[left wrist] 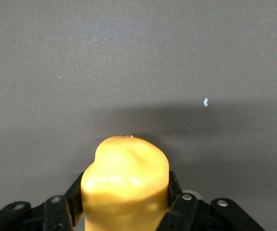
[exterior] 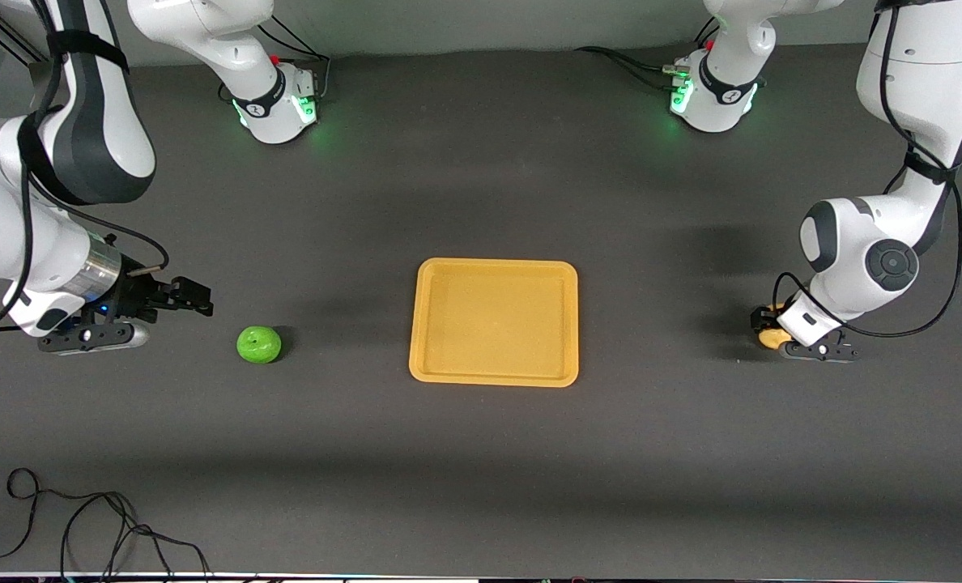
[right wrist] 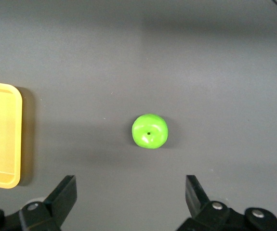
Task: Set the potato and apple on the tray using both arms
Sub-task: 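Grasp the yellow potato with the left gripper while the right gripper backs off, then carry the potato with the left gripper over the yellow tray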
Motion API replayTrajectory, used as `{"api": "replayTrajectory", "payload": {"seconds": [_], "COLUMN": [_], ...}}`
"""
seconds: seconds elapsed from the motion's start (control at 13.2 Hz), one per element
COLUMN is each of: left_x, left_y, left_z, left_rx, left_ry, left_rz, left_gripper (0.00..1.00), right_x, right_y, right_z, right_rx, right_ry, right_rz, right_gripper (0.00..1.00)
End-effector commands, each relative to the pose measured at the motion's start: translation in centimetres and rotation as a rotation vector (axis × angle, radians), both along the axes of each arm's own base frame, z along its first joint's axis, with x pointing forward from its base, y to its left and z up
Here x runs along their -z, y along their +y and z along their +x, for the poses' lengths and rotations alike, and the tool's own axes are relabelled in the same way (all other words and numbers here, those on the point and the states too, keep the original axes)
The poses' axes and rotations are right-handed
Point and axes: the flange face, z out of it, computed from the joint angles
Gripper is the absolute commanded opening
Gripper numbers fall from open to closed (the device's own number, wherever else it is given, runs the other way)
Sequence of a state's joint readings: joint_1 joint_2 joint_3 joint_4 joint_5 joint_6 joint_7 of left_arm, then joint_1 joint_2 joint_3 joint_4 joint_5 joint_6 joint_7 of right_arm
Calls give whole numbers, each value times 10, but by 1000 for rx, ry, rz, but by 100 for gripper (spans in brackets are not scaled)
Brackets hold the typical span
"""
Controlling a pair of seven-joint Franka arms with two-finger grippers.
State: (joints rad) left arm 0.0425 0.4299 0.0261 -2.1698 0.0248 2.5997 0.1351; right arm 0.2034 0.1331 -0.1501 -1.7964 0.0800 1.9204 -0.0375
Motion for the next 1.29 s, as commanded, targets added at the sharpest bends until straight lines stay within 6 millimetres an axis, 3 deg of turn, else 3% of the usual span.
{"api": "replayTrajectory", "payload": {"seconds": [0.0,0.08,0.23,0.38,0.61,0.76,0.98,1.21], "left_x": [-7,-28,-97,-163,-240,-264,-270,-274], "left_y": [2,7,21,23,7,-45,-162,-294], "left_z": [8,16,34,47,56,59,51,38], "left_rx": [2,3,-9,-17,-34,-78,-142,-183], "left_ry": [-7,-2,68,105,154,162,137,104], "left_rz": [7,9,8,7,-4,1,13,-11], "left_gripper": [30,30,30,30,31,31,30,30], "right_x": [-9,-7,-5,-4,-3,-5,-6,-4], "right_y": [2,2,5,7,8,7,6,5], "right_z": [0,0,1,1,0,0,0,-1], "right_rx": [-29,-32,-35,-36,-39,-38,-36,-35], "right_ry": [2,6,8,9,11,8,8,11], "right_rz": [-55,-60,-61,-59,-59,-59,-59,-59], "right_gripper": [100,100,100,100,100,100,100,100]}}
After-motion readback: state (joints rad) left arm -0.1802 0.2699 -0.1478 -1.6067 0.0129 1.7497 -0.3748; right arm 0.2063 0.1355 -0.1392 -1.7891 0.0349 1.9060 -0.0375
